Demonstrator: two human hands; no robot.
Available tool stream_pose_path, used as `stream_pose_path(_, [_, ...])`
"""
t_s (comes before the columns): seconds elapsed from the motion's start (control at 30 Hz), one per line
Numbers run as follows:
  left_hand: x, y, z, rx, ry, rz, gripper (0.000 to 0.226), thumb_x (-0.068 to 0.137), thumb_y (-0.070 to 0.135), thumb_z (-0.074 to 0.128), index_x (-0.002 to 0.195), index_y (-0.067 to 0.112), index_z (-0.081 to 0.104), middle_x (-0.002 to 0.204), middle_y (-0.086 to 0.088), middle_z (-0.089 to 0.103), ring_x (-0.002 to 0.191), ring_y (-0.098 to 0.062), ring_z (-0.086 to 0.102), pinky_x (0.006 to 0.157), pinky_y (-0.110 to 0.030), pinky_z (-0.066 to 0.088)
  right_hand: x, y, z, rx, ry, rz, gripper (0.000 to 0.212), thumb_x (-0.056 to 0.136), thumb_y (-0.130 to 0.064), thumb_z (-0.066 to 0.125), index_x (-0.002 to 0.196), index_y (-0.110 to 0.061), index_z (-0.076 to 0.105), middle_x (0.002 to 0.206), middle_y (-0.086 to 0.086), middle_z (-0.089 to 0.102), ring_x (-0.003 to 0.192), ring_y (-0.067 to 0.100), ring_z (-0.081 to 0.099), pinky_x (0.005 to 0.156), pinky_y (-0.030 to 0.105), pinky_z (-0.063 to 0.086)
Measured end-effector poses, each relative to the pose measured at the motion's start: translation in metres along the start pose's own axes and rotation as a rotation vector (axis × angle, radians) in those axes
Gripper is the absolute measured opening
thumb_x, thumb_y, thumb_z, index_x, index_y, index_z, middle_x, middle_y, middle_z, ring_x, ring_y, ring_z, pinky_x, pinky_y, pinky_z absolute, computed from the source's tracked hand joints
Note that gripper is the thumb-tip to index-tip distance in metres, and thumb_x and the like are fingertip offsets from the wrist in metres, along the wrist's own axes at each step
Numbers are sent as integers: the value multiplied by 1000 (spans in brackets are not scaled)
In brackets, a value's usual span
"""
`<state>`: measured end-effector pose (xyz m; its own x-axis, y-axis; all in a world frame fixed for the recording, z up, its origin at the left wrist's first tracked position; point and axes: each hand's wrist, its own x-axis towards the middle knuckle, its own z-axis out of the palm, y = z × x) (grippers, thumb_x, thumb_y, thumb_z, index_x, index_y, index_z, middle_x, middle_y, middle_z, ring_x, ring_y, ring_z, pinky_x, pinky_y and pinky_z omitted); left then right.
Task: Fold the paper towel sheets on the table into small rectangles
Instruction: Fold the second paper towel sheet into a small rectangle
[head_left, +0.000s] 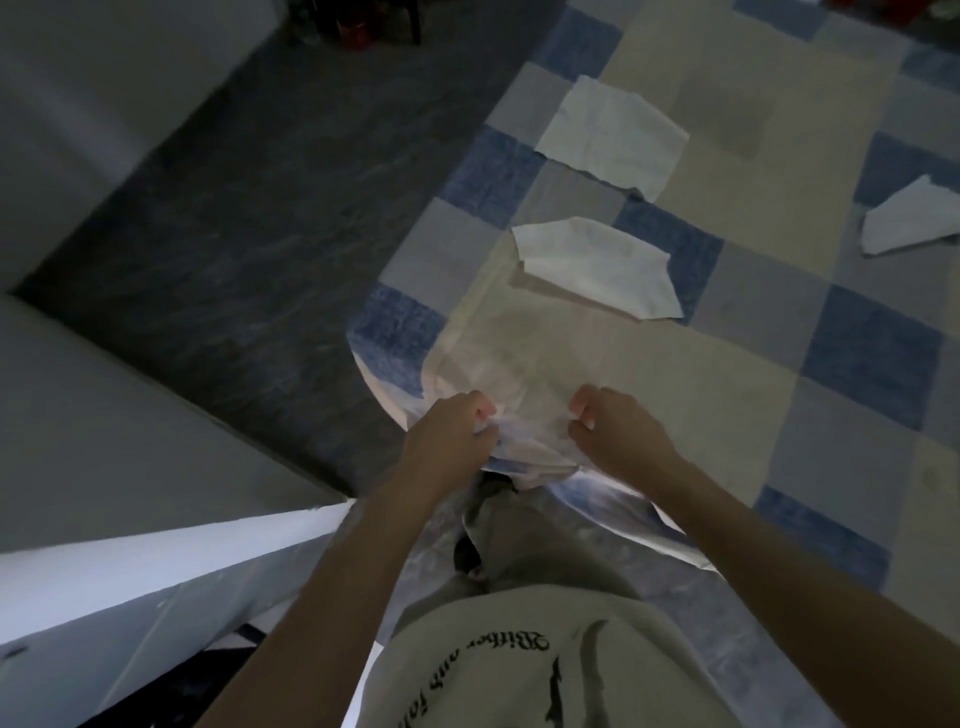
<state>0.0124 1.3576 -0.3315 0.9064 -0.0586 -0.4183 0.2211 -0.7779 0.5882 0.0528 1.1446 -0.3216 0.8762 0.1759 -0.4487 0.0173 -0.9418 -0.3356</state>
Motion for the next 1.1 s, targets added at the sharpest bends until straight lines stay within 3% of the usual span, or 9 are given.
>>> stream_pose_path(0.13, [22,10,-6,-11,-10,-21,23,89,32,53,109,20,57,109,1,62,97,-19,59,83,-40,51,36,20,-16,83,145,88,28,89,-21,53,116,-17,55,110,8,60,100,29,58,82,37,47])
stream_pose_path(0.33, [67,37,-18,-69,-122,2,25,89,29,55,111,17,60,112,-2,63,102,-21,59,89,-41,49,83,42,-43,221,334,230,29,88,-17,48,117,-16,51,107,12,63,93,31,60,72,40,51])
stream_pose_path(0.43, [88,50,-21,-56,-138,14,25,91,29,56,114,19,60,117,0,63,106,-19,58,91,-38,48,98,47,-51,238,319,243,32,88,-20,51,120,-19,48,105,9,62,92,29,61,75,43,53])
stream_pose_path(0.57, [105,61,-25,-102,-25,79,16,92,26,54,104,24,63,103,7,64,88,-12,59,80,-33,51,115,56,-61,168,271,190,17,91,-26,55,105,-17,55,102,8,59,88,27,58,71,39,51])
stream_pose_path(0.7, [120,70,-27,-135,-4,124,11,91,25,55,99,26,63,96,9,65,80,-9,57,77,-33,52,122,60,-67,21,300,115,13,90,-24,57,97,-14,62,106,12,55,102,32,49,75,38,45])
stream_pose_path(0.77, [127,74,-25,-147,-34,156,17,89,25,59,106,25,61,103,10,61,86,-8,56,81,-32,50,121,53,-70,-19,290,35,12,89,-24,58,95,-15,62,107,10,55,103,31,47,80,40,42])
stream_pose_path(0.87, [134,76,-23,-114,16,284,43,80,27,64,122,23,53,120,5,51,108,-13,48,90,-30,44,110,28,-77,100,249,-104,8,92,-26,52,89,-19,54,94,1,58,89,22,53,79,39,42])
stream_pose_path(0.93, [141,76,-25,-93,82,360,49,76,29,67,123,21,53,122,2,49,110,-14,47,91,-26,41,102,10,-82,210,242,-147,14,94,-24,46,82,-19,50,79,-2,56,72,16,52,68,36,45])
stream_pose_path(1.1, [153,80,-44,-78,211,399,25,86,30,65,109,23,59,108,8,58,100,-11,51,89,-30,46,91,-16,-94,436,291,-118,32,102,-25,35,74,-11,42,63,3,46,54,13,42,52,28,32])
